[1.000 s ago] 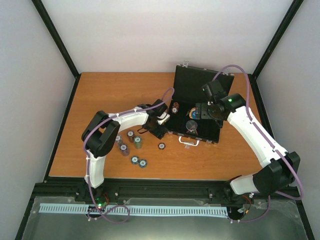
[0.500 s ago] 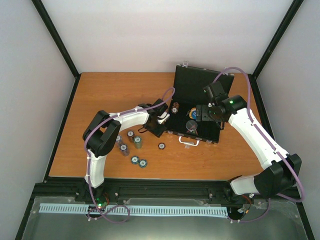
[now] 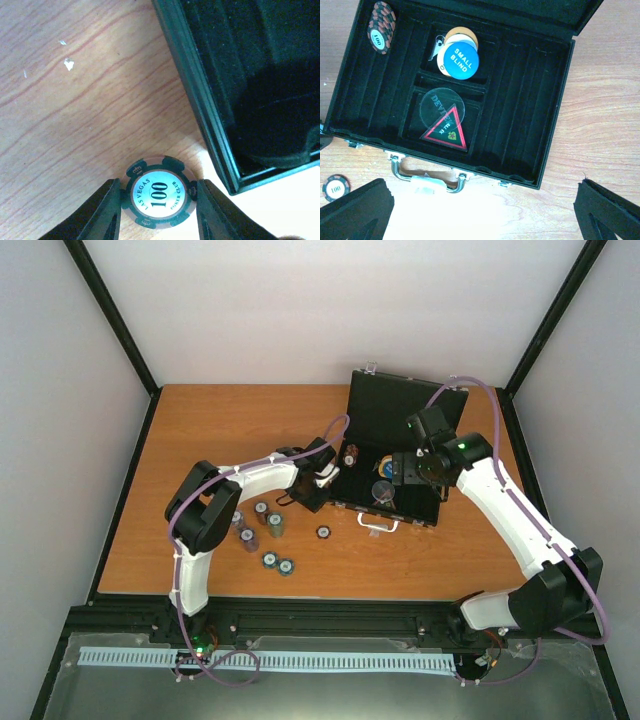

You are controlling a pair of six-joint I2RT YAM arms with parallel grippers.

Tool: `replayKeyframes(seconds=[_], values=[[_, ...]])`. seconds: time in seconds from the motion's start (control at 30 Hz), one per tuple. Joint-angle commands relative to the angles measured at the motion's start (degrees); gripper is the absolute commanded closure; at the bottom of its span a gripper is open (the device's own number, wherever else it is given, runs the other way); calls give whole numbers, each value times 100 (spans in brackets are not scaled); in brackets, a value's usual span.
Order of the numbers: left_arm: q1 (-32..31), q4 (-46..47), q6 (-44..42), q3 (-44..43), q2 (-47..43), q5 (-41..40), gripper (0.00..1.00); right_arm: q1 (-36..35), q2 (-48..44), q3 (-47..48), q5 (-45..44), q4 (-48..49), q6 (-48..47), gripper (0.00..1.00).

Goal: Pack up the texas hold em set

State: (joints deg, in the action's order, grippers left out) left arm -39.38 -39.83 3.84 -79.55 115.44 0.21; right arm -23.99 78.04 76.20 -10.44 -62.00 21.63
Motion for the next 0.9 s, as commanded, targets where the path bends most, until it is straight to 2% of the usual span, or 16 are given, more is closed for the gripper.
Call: replayKeyframes(seconds=[0.0, 0.13, 0.67, 0.73, 0.87], values=[[-35, -145, 38, 89, 101, 101, 80, 70, -145, -102, 14, 59, -40, 0], [-35, -177, 47, 93, 80, 38, 85, 77, -157, -135, 7, 75, -31, 0], [-35, -572, 87, -333, -569, -255, 85, 70, -149, -176, 57, 115, -21, 0], [-33, -563, 105, -302, -611, -212, 78, 74, -164, -189, 68, 130, -16, 0], [-31, -607, 117, -270, -706, -46, 45, 71, -170, -185, 64, 124, -14, 0]])
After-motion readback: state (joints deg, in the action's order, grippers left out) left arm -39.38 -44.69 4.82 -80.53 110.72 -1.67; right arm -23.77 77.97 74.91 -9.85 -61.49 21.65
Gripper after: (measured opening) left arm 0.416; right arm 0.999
